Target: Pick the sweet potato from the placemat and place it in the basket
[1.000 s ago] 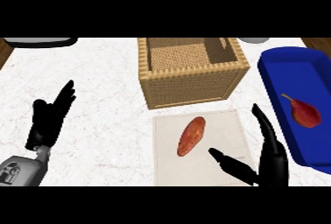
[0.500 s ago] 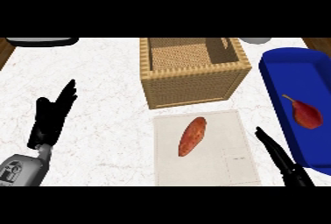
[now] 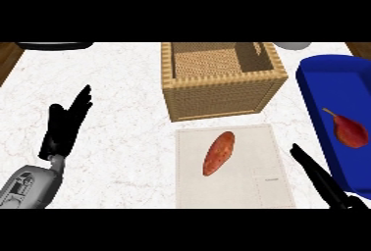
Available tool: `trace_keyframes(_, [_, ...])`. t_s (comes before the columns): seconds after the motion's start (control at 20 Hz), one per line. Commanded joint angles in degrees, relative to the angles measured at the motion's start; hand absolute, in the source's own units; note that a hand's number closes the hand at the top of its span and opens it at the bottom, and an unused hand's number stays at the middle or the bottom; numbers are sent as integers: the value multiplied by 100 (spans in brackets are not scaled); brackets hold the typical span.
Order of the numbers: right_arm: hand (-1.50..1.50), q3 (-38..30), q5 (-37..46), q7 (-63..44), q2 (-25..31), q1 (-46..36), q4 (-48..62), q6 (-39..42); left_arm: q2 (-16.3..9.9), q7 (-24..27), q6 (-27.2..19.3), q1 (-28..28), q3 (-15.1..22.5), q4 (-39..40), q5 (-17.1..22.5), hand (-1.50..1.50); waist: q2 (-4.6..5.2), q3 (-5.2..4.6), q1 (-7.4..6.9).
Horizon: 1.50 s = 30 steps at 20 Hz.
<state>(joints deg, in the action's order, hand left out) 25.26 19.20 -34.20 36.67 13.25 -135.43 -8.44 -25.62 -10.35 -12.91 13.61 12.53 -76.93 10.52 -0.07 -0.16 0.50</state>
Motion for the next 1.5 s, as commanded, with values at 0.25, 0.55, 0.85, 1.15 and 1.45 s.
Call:
trace_keyframes(0.25, [-150,-132,768,-758,-744,-671,340,90,155,-226,150,-68,-232,-274,-342,0,5,14,-59])
trace_keyframes(0.55, [-150,279,1484,-222,-1246,8,571,-1,401,-145,473,-32,-484,-17,-529,0,1,16,-29])
trace_keyframes(0.85, [-150,63,1170,662,-1755,-541,1989,-79,364,-285,702,43,-786,1,-542,0,8,18,-47])
trace_keyframes(1.15, [-150,73,1695,412,-2316,-1025,2458,-9,885,-261,467,-419,-539,-479,-996,0,2,17,-62])
trace_keyframes(1.45, [-150,186,2080,790,-2829,-1066,3007,-175,847,-400,840,33,-993,-146,-1122,0,5,17,-41])
